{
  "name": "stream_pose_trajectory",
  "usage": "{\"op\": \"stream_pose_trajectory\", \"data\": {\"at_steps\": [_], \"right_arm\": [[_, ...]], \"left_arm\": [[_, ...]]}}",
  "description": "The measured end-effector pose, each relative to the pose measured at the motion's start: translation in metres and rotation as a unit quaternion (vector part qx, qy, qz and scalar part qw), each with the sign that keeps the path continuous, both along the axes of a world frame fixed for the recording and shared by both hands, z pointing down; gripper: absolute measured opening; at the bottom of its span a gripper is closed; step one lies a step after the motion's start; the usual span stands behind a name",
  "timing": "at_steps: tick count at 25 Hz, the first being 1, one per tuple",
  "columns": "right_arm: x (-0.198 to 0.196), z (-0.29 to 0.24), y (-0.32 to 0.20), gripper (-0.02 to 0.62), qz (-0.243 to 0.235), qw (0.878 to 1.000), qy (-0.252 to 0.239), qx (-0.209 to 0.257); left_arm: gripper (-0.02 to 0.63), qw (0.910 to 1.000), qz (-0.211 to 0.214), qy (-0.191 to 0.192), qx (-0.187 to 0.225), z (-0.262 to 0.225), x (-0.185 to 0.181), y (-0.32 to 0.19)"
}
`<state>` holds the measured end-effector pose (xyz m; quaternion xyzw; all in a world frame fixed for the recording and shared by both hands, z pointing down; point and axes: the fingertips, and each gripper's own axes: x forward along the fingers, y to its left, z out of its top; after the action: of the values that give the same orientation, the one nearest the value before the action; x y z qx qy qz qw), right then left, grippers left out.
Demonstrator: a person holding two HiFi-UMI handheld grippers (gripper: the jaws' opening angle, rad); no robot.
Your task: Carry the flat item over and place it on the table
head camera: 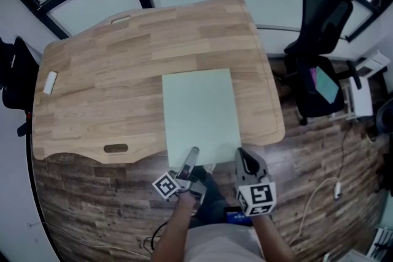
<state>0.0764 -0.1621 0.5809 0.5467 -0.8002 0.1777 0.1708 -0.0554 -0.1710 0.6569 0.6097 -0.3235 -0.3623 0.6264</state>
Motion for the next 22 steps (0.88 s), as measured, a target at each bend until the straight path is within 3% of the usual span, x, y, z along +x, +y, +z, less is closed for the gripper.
{"op": "stream_pose_trajectory", "data": {"at_steps": [22], "right_arm": [[-0.004,0.013,0.000,-0.005,-0.013,1.000,-0.001,-0.023]], "left_arm": [[0.281,0.9997,-0.006,0.018,-0.014,0.010,0.008,0.005]]}}
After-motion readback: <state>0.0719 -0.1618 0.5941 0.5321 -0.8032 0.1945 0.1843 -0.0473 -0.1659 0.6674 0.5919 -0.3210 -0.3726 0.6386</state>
